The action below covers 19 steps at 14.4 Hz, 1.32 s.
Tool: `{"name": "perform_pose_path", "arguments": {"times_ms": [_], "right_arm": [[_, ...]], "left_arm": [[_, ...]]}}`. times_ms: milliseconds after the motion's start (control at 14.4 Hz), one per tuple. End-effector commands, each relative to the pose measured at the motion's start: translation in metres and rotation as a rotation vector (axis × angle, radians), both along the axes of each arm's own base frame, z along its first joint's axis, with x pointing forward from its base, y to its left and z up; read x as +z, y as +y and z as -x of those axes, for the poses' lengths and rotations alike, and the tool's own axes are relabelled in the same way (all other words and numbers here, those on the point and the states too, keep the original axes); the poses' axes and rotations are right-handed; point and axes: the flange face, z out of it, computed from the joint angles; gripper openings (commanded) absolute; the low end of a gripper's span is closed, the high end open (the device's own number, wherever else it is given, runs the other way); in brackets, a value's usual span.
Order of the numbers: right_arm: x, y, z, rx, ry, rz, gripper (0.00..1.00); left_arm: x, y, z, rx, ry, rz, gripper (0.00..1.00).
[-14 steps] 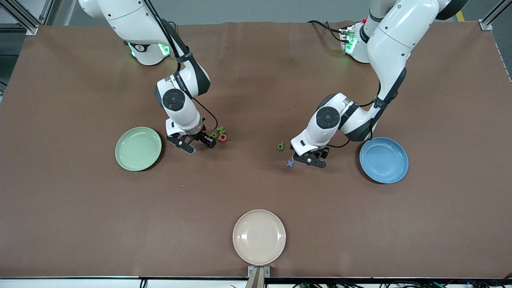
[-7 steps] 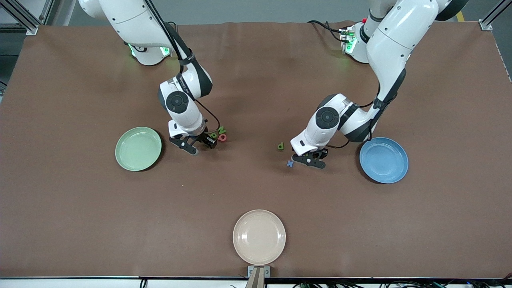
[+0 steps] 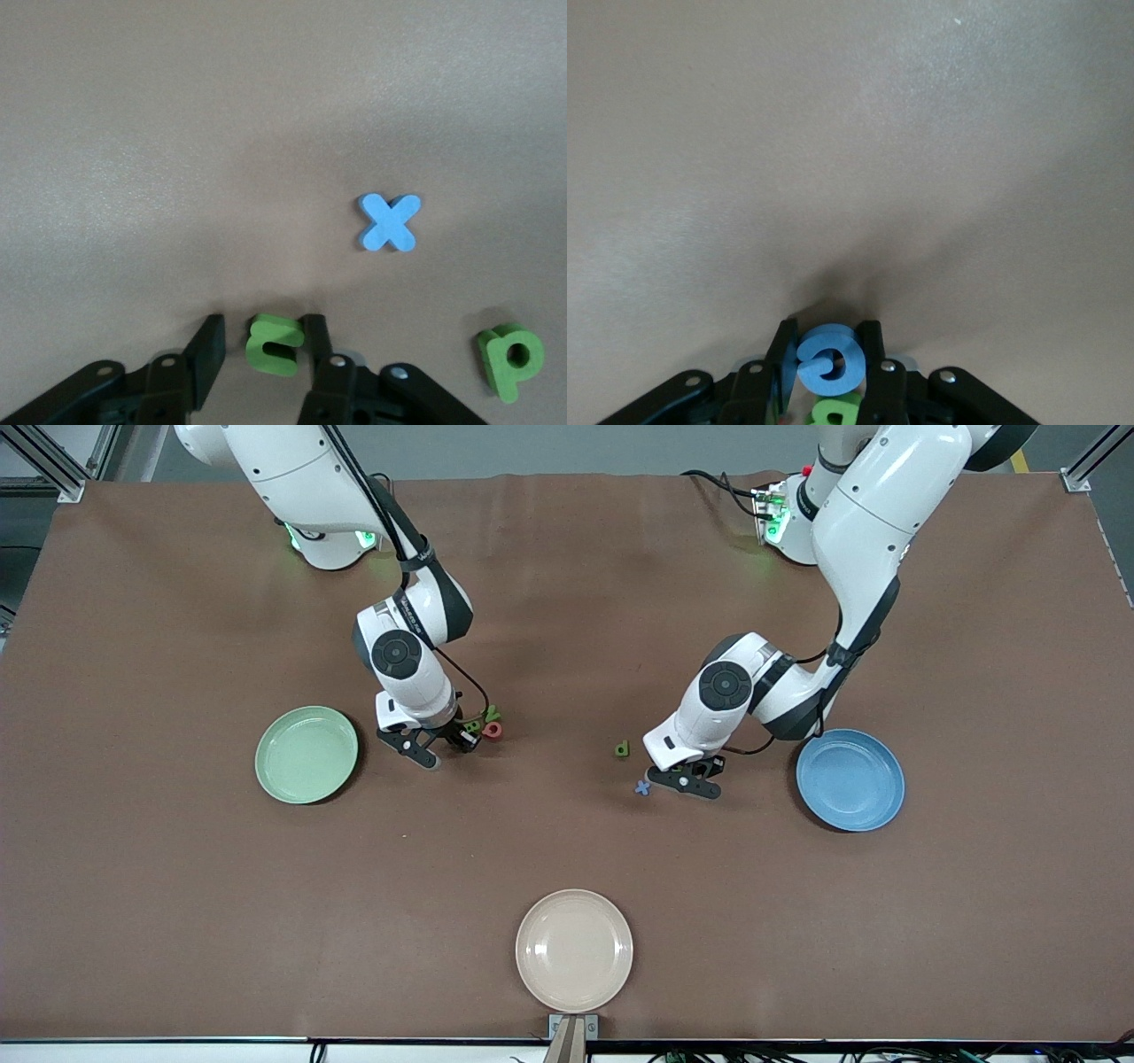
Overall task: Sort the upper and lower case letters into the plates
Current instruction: 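Place the G on the green plate while the left gripper places n on blue plate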
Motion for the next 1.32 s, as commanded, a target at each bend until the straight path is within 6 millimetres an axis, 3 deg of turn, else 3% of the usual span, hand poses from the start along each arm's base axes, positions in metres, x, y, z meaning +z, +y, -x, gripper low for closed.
{"name": "perform_pose_path", "arguments": {"times_ms": [0,139,278,417,626,834,1043,1252], "right_arm": [[-0.006,0.000,0.003,-0.019,0.008,0.005,0.02],[0.002,-0.009,-0.003,-0.016,0.015,0.009,0.00],[0.037,-0.036,-0.018,-0.003,0.043,0.014,0.00],[0.071,-0.081,-0.033,0.065,0.079,0.014,0.00],[0.110,-0.161,-0.052,0.161,0.094,-0.005,0.00],[0.103,-0.225,-0.053,0.241,0.094,-0.015,0.00],[0.090,-0.261,-0.048,0.271,0.096,-0.020,0.00],[0.063,-0.281,-0.030,0.294,0.059,-0.011,0.00]], "left_arm": [[-0.004,-0.006,0.004,0.001,-0.006,0.003,0.29],[-0.005,-0.005,0.004,0.004,-0.004,0.001,0.20],[-0.002,-0.004,0.003,0.004,-0.006,-0.001,0.15],[0.011,0.004,-0.001,0.012,-0.009,-0.020,0.11],[0.051,0.021,-0.005,0.029,0.015,-0.110,0.11],[0.084,0.063,-0.016,0.079,0.032,-0.173,0.10],[0.089,0.112,-0.020,0.103,0.045,-0.193,0.08],[0.091,0.172,-0.031,0.086,0.062,-0.203,0.08]]}}
